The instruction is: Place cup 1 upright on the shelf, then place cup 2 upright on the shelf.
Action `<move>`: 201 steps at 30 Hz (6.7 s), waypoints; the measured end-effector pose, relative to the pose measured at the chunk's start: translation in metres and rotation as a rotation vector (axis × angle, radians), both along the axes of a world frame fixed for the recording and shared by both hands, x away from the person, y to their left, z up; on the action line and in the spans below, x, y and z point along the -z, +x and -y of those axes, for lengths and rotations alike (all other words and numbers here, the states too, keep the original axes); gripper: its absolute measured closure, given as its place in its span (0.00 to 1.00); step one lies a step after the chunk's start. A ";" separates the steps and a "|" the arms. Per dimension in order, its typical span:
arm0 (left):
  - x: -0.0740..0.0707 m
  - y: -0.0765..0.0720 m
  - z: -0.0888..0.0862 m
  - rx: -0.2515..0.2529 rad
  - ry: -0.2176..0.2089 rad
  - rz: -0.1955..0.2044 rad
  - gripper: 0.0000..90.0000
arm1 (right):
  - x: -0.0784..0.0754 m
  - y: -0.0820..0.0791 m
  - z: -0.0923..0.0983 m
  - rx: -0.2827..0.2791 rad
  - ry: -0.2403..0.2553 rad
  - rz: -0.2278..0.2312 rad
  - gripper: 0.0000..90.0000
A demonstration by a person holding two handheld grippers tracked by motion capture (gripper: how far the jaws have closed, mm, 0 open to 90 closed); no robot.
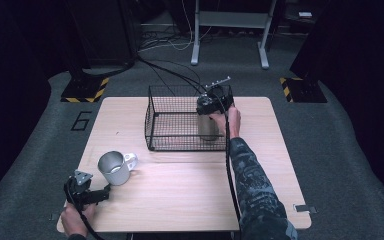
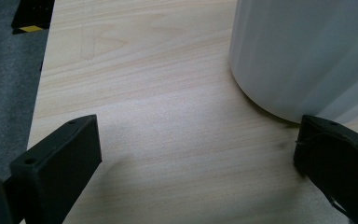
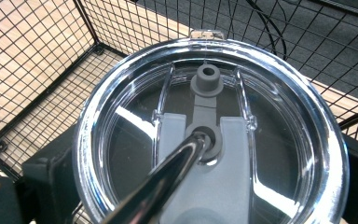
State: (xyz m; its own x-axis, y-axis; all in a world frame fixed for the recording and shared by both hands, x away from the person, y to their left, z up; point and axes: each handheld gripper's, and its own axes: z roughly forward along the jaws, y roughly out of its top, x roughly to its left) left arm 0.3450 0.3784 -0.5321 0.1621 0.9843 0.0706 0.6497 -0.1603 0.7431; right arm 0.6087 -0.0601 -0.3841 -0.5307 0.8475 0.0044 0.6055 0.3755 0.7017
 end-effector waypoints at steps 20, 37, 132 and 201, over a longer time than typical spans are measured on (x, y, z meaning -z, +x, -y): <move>-0.001 0.000 -0.002 0.016 0.020 -0.016 0.01 | -0.015 -0.010 0.008 -0.013 -0.005 -0.008 0.00; -0.001 0.000 -0.001 0.005 0.015 -0.010 0.01 | -0.057 -0.055 0.038 -0.065 0.075 0.070 0.00; -0.084 -0.006 0.011 0.259 -0.127 0.053 0.00 | 0.146 -0.204 0.195 0.179 0.014 0.024 0.00; -0.112 0.014 0.053 0.355 -0.068 0.109 0.07 | 0.146 -0.205 0.196 0.168 0.008 0.022 0.00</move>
State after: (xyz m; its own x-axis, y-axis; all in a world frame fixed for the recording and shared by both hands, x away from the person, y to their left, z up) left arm 0.3587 0.3256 -0.4198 0.4894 0.8710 0.0430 0.4788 -0.3095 0.8216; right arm 0.4038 -0.2559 -0.5297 -0.3812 0.9245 0.0012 0.6441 0.2646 0.7177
